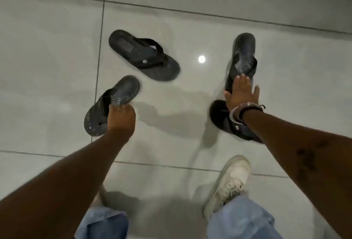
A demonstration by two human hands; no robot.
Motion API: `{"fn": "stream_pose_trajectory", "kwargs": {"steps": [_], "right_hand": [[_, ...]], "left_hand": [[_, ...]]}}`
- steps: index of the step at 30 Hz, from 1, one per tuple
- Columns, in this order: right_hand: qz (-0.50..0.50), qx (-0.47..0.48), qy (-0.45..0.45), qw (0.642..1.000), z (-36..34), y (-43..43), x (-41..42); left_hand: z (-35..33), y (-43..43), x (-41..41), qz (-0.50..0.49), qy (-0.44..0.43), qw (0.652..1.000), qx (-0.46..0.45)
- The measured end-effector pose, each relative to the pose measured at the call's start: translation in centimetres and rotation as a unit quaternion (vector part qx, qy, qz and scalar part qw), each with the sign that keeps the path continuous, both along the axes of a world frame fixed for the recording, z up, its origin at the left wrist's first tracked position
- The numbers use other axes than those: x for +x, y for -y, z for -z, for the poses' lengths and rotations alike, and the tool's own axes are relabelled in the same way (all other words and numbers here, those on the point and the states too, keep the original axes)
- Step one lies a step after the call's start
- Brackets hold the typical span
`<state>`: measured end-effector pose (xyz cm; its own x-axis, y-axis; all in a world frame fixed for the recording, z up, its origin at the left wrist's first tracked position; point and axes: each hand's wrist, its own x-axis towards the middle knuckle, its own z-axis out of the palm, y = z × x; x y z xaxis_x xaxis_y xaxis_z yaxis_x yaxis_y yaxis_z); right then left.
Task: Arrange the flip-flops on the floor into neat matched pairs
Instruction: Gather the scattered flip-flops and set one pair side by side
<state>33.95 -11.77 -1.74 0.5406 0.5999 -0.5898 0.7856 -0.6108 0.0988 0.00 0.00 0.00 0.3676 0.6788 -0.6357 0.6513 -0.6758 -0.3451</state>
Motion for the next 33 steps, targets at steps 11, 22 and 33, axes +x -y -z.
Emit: {"fn": "stream_pose_trajectory", "kwargs": {"steps": [11, 22, 33], "right_hand": [[0.021, 0.073, 0.031, 0.997, 1.7, -2.7, 2.7], [0.026, 0.076, -0.015, 0.997, -2.5, -1.8, 3.2], [0.003, 0.115, -0.011, 0.993, -0.3, 0.4, 9.4]], "left_hand": [[0.7, -1.1, -0.7, -0.158, -0.018, 0.987, -0.012], [-5.1, 3.6, 18.5, -0.19, 0.151, 0.965, -0.1], [1.1, 2.8, 35.6, -0.256, 0.323, 0.903, -0.119]]}}
